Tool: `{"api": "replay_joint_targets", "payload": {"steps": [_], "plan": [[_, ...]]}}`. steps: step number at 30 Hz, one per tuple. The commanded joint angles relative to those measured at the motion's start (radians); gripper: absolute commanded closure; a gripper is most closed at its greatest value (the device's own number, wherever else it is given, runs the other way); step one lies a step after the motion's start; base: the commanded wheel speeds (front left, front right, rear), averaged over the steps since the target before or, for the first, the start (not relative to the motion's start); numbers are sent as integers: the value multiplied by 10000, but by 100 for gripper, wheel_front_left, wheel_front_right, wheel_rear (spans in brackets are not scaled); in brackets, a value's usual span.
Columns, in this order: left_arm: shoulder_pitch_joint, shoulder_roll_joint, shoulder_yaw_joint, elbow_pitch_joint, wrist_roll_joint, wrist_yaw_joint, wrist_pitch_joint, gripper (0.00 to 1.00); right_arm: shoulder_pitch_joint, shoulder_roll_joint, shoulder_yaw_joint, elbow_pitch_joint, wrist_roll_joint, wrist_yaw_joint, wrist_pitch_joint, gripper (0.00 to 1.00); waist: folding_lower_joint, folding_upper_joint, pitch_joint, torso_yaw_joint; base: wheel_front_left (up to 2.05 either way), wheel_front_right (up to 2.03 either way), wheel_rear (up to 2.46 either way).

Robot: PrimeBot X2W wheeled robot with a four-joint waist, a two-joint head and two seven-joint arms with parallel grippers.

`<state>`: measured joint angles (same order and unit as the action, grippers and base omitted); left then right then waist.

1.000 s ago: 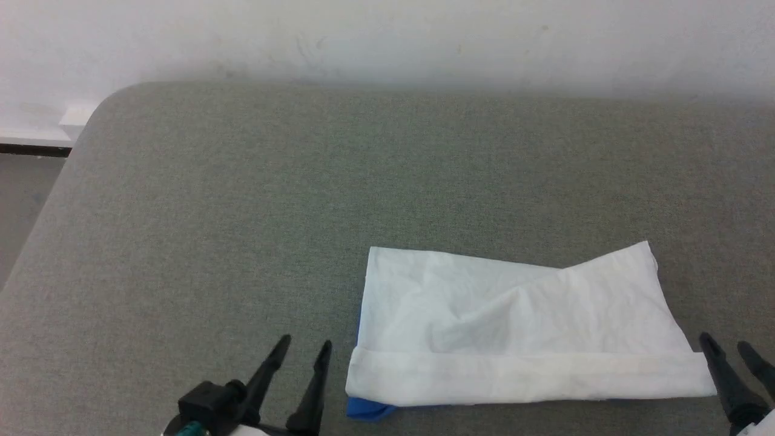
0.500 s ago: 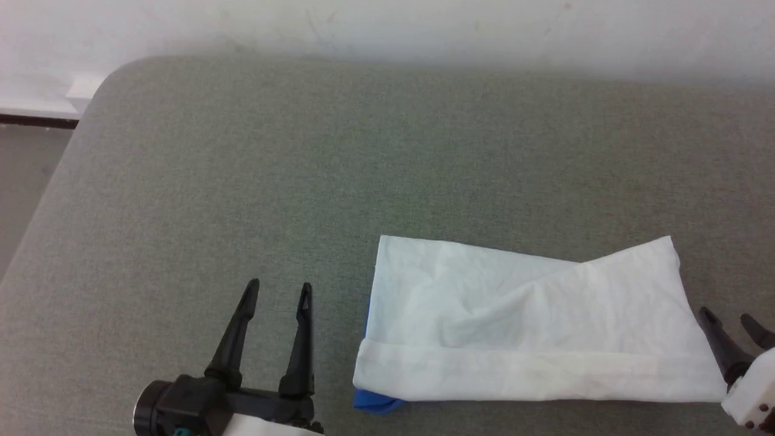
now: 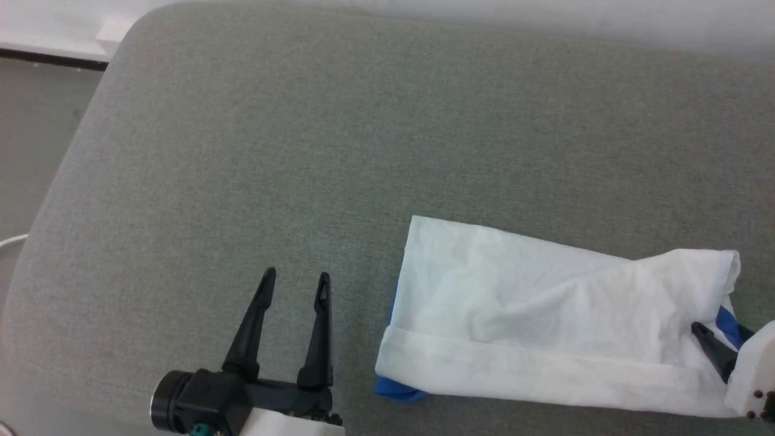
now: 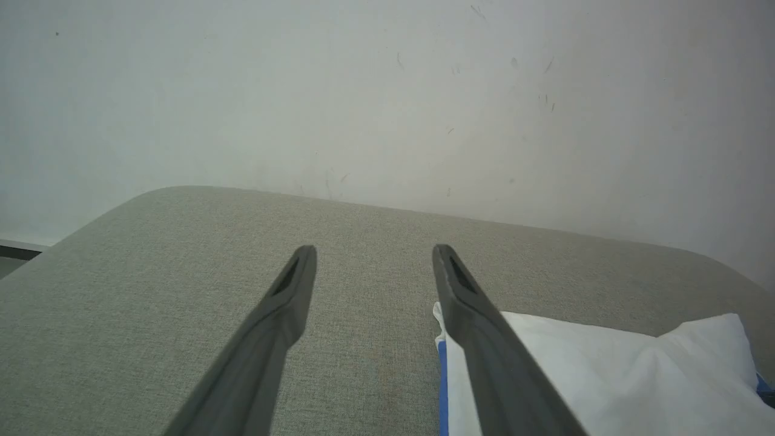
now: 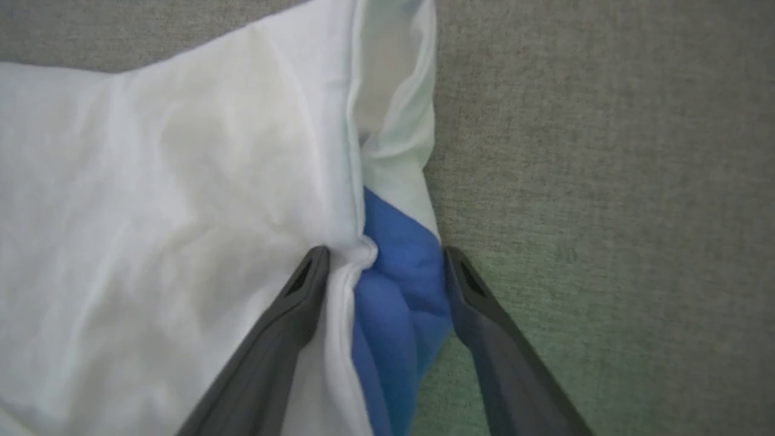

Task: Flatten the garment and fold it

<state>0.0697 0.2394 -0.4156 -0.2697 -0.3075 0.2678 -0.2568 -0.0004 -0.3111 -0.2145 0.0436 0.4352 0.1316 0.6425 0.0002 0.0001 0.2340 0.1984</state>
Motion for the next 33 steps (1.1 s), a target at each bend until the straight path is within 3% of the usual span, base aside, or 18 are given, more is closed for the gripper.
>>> {"api": "replay_joint_targets", "payload": {"steps": [1, 7, 8, 10, 17, 27, 33], "plan": [[-168, -56, 0, 8, 66, 29, -47, 0, -93, -92, 102, 41, 85, -9, 96, 0, -2, -1, 123, 120, 0, 0, 0], [-212, -174, -30, 65, 86, -66, -48, 0, 64, -398, 599, 391, 611, -9, 980, 0, -2, -1, 181, 168, 0, 0, 0], [-224, -186, -43, 90, 80, -90, -48, 0, 65, -352, 571, 440, 685, -9, 1096, 46, -2, -1, 176, 170, 0, 0, 0], [-253, -210, -56, 134, 64, -128, -48, 0, 32, -268, 462, 486, 687, -9, 1161, 100, -2, -1, 159, 169, 0, 0, 0], [-284, -214, -4, 242, 2, -193, -48, 0, -305, -93, -172, 758, 443, -9, 659, 100, -2, -1, 22, 97, 0, 0, 0], [-100, -86, 98, 304, -177, -237, -41, 0, -543, -528, -2425, 1513, -295, -9, -206, 100, -2, -1, -385, -26, 0, 0, 0], [79, -7, 115, 395, -383, -298, 23, 0, -322, -227, -2416, 1004, -145, -9, 32, 100, -2, -1, -865, -103, 0, 0, 0]]}}
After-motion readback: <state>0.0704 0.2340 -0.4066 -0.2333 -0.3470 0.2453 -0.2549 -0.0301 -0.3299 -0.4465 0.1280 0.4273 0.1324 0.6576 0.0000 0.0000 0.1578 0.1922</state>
